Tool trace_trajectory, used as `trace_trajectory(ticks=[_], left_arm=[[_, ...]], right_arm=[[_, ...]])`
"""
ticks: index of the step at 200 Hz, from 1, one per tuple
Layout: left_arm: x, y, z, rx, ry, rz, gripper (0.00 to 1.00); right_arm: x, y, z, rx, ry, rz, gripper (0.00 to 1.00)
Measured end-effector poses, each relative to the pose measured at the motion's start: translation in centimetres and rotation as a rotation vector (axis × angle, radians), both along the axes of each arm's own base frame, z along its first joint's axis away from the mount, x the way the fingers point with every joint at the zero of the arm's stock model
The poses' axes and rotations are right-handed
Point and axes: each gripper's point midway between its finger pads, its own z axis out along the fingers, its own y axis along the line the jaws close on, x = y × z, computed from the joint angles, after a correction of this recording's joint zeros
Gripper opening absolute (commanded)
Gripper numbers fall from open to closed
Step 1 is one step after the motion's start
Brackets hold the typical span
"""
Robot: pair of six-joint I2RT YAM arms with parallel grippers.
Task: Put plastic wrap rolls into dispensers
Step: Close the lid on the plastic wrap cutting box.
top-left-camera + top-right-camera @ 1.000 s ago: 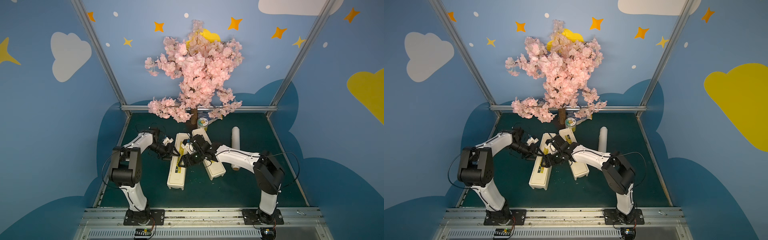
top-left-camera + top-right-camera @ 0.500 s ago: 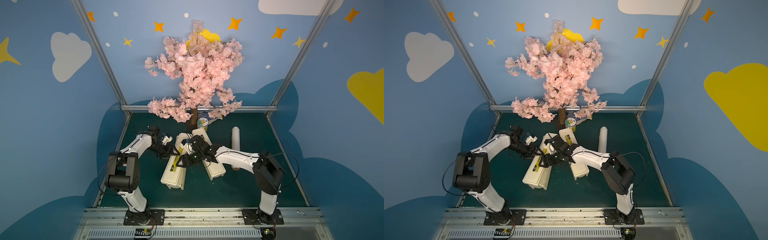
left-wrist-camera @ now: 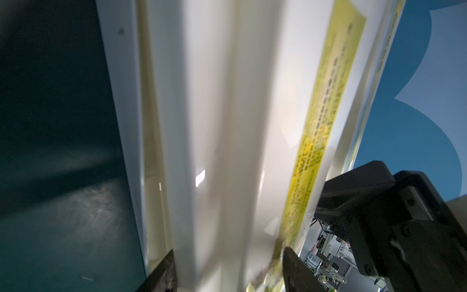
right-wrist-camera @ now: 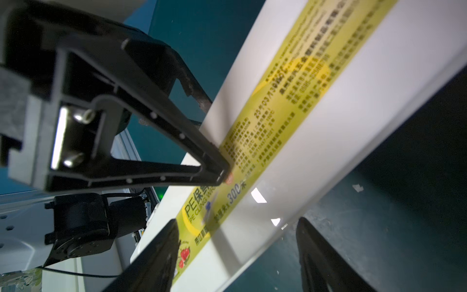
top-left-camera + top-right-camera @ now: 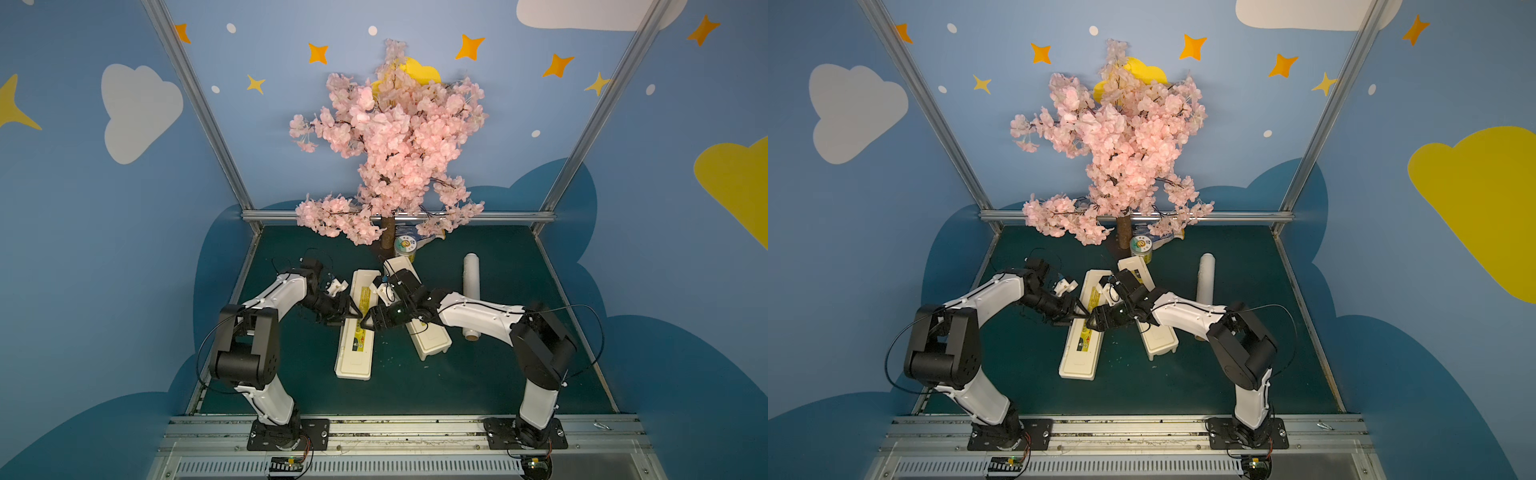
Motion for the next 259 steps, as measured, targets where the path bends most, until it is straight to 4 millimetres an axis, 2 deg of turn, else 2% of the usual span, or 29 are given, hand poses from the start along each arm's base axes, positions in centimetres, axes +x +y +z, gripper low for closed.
trace_trajectory(ticks=[29, 61, 134, 137, 142, 145, 193, 259], left_arm=[[0.4, 0.1, 0.3, 0.012, -0.01, 0.007, 0.7], [1.1, 0.1, 1.0, 0.015, -0.036, 0.013, 0.81], [1.4, 0.6, 1.2, 0.041, -0.058, 0.021, 0.83], [1.4, 0.6, 1.2, 0.04, -0.057, 0.023, 0.86], [1.4, 0.6, 1.2, 0.041, -0.058, 0.023, 0.98], [1.5, 0.6, 1.2, 0.04, -0.062, 0.021, 1.0], [2.0, 0.6, 1.6, 0.024, -0.074, 0.041, 1.0], [2.9, 1.0, 2.2, 0.016, -0.097, 0.064, 1.0]], right_arm=[[-0.1, 0.2, 0.2, 0.011, -0.006, 0.01, 0.73], [-0.1, 0.3, 0.3, 0.017, -0.006, 0.012, 0.73], [0.4, 0.8, 0.7, 0.054, -0.017, 0.018, 0.73], [0.4, 0.8, 0.7, 0.053, -0.016, 0.018, 0.73], [0.4, 0.9, 0.6, 0.054, -0.013, 0.02, 0.73], [0.4, 0.9, 0.5, 0.055, -0.011, 0.021, 0.73], [0.9, 1.1, 0.0, 0.059, 0.013, 0.001, 0.73], [2.4, 1.1, 0.6, 0.09, 0.032, -0.06, 0.77]])
